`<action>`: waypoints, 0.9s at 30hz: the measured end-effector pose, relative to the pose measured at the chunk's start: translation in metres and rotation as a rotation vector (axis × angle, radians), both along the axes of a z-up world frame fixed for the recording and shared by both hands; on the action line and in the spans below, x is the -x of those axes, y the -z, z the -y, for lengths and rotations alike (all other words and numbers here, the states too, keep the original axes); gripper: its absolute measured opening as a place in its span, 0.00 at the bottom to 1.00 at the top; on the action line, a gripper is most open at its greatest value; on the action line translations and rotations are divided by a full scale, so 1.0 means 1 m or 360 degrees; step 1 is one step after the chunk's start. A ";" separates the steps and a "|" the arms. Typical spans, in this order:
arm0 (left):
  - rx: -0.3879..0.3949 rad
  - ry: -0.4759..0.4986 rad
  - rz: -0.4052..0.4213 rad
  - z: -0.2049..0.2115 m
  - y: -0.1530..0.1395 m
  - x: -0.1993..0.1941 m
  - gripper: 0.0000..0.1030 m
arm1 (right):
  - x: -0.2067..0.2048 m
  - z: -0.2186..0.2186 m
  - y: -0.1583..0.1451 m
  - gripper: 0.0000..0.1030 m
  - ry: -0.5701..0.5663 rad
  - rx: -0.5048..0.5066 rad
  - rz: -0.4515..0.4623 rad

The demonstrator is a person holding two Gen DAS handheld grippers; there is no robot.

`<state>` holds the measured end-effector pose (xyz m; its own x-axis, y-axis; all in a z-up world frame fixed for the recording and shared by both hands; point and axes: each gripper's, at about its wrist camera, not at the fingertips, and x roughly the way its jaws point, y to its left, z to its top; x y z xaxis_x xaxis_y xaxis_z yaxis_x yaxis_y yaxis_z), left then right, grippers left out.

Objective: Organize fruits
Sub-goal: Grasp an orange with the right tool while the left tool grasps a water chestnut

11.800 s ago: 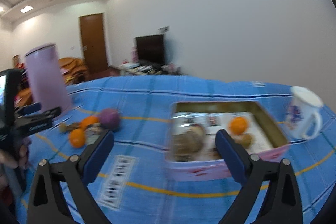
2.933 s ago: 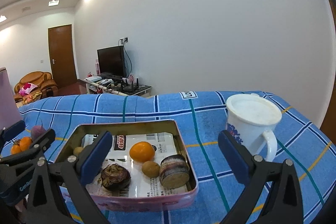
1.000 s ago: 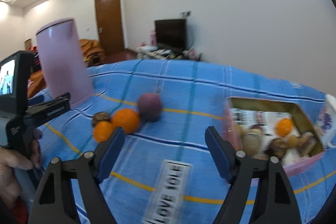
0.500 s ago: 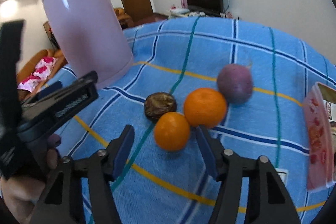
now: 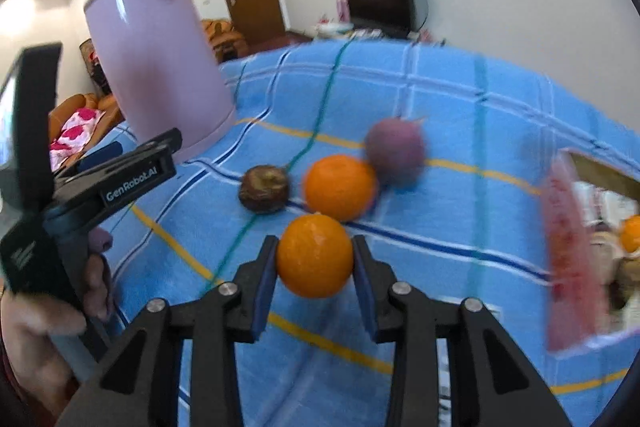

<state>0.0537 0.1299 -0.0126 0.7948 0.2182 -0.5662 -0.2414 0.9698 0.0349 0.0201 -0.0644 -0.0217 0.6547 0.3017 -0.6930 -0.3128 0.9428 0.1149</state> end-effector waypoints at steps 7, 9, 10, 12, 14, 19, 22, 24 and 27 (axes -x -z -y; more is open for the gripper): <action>0.0018 0.0401 -0.0031 0.044 0.000 0.002 0.78 | 0.025 0.050 -0.012 0.38 0.0182 -0.0031 0.0245; -0.0050 0.0429 -0.0094 0.056 0.002 -0.001 0.78 | 0.024 0.055 -0.015 0.38 0.0196 -0.0076 0.0257; -0.0082 0.0443 -0.0128 0.063 0.004 -0.004 0.78 | 0.023 0.056 -0.016 0.38 0.0192 -0.0076 0.0254; -0.0109 0.0453 -0.0204 0.071 0.007 -0.013 0.78 | 0.022 0.056 -0.016 0.38 0.0177 -0.0088 0.0247; -0.0109 0.0447 -0.0304 0.076 0.013 -0.025 0.77 | 0.022 0.057 -0.016 0.38 0.0163 -0.0091 0.0249; -0.0093 0.0475 -0.0395 0.085 0.018 -0.045 0.72 | 0.032 0.057 -0.014 0.38 0.0123 -0.0076 0.0264; -0.0066 0.0472 -0.0364 0.085 0.020 -0.048 0.59 | 0.032 0.056 -0.012 0.38 0.0113 -0.0082 0.0248; 0.0069 0.0529 -0.0368 0.076 0.024 -0.049 0.53 | 0.033 0.057 -0.011 0.38 0.0112 -0.0092 0.0243; 0.0334 0.0636 -0.0377 0.054 0.026 -0.050 0.53 | 0.031 0.059 -0.010 0.38 0.0116 -0.0102 0.0227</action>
<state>0.1035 0.0761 -0.0387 0.6375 -0.2141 -0.7401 0.1406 0.9768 -0.1616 -0.0110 -0.1230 -0.0116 0.7667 0.2903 -0.5726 -0.2612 0.9558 0.1348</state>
